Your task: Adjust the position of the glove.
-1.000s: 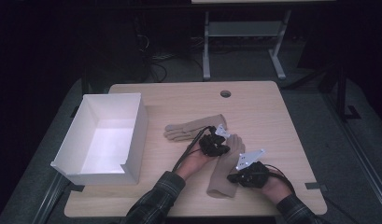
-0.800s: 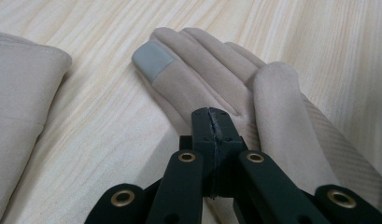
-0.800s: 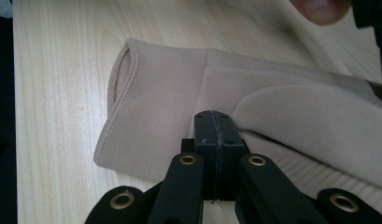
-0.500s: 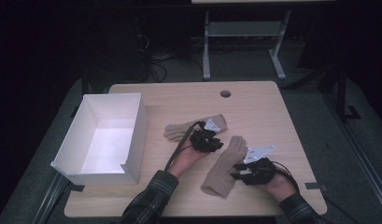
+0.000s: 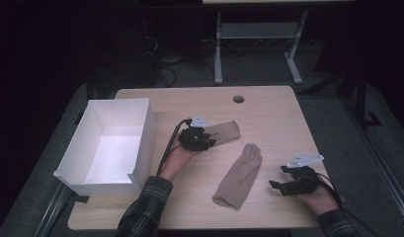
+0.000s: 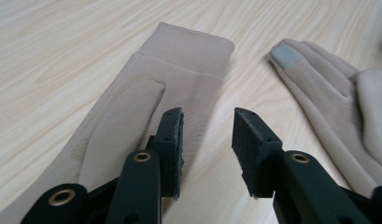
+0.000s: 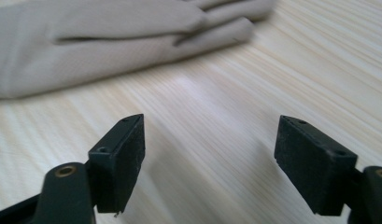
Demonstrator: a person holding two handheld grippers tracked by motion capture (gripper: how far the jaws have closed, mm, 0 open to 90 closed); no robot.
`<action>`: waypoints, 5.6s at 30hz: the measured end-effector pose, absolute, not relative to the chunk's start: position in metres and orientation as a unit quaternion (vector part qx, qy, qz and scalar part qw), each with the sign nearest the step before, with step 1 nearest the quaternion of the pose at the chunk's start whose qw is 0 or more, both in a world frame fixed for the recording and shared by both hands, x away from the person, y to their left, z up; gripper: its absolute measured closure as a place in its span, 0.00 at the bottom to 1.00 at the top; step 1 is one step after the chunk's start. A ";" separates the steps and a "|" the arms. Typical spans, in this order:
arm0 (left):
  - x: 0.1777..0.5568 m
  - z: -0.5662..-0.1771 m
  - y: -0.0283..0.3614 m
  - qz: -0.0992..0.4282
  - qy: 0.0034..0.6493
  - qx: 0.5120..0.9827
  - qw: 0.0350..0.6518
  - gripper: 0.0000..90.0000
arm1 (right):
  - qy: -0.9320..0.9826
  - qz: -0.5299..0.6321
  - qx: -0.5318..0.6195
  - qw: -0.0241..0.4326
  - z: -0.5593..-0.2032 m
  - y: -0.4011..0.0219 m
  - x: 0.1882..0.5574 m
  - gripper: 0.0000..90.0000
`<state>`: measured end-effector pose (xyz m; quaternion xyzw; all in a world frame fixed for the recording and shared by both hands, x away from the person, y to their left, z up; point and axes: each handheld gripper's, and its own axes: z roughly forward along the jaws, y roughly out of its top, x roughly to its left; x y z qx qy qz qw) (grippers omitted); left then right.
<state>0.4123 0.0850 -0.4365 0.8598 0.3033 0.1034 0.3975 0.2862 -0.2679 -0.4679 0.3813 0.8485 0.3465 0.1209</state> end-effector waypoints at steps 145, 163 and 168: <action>0.387 -0.458 0.031 0.033 0.243 0.908 0.341 1.00 | 0.835 0.357 0.393 0.145 -0.479 -0.284 0.288 0.23; 0.327 -0.455 0.088 0.010 0.236 0.914 0.331 1.00 | 0.850 0.347 0.374 0.131 -0.475 -0.269 0.287 0.29; 0.322 -0.448 0.098 0.015 0.242 0.906 0.348 0.92 | 0.853 0.370 0.350 0.116 -0.466 -0.260 0.282 0.59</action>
